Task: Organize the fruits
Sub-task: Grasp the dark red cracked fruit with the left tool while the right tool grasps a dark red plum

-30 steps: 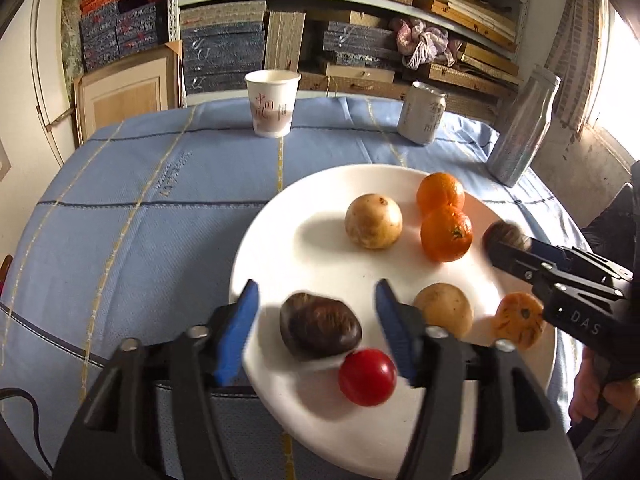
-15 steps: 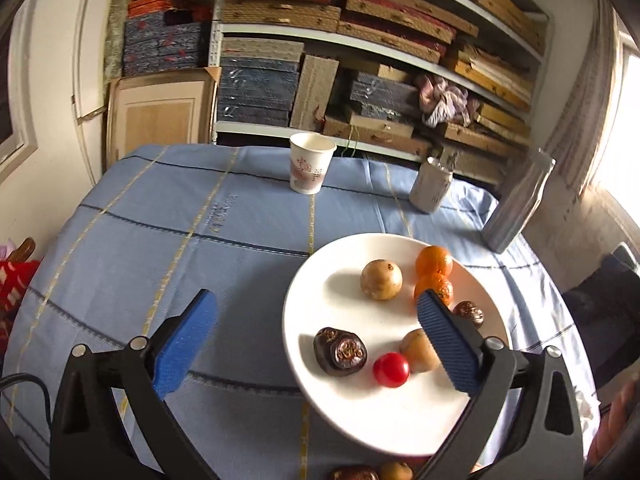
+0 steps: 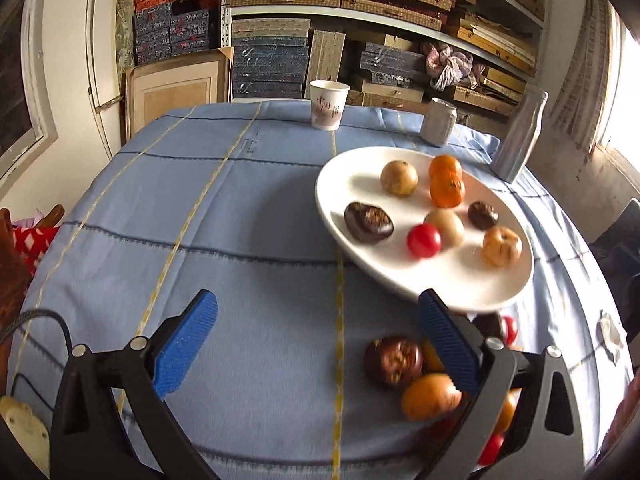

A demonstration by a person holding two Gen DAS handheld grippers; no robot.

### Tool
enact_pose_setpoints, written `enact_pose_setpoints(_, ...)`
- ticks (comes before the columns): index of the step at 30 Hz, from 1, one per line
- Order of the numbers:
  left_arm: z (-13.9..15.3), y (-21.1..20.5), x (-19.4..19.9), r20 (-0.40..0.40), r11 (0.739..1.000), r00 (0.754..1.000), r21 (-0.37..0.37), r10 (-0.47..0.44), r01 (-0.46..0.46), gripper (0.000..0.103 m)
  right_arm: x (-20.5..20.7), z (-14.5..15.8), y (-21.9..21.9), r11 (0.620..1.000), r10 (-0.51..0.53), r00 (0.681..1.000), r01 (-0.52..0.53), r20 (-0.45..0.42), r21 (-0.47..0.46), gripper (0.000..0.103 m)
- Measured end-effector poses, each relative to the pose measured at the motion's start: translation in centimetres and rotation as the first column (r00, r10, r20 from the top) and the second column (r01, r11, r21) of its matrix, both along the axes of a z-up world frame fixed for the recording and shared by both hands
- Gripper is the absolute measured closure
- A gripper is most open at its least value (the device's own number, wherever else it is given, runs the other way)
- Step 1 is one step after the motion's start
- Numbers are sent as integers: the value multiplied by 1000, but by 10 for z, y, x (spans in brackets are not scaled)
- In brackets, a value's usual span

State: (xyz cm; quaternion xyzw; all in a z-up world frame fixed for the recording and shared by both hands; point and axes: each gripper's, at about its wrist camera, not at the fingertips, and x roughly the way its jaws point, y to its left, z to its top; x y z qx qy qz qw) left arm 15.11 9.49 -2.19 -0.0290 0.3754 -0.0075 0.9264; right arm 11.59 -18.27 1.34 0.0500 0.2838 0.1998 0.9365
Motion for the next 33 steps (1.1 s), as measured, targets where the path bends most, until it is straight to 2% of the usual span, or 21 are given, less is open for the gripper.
enact_pose_setpoints(3,-4,-5,-6,-1,1000,1000,25,-18,18,5,-4,-13,-12,1000,-15,999,15,-40,10,7)
enact_pose_setpoints(9,-20,-14,-10,-51,995,998,85,-44,49,5,-17,-27,-24,999,-3,997,5,-72,35,7)
enact_pose_setpoints(13,-28,-15,-11,-73,993,996,103,-49,56,5,-32,-46,-15,998,49,992,-52,-119,-22,7)
enact_pose_setpoints(17,-32,-12,-8,-87,994,995,99,-41,49,5,-46,-56,-3,992,90,988,-100,-126,-82,7)
enact_pose_setpoints(22,-36,-14,-4,-96,992,995,115,-41,52,5,-49,-58,2,988,96,987,-110,-126,-106,7)
enact_pose_setpoints(29,-37,-21,6,-95,991,992,93,-88,97,5,-50,-60,4,987,94,986,-111,-135,-120,7)
enact_pose_setpoints(33,-40,-17,13,-128,994,986,18,-109,112,5,-50,-61,4,986,93,986,-111,-141,-123,7)
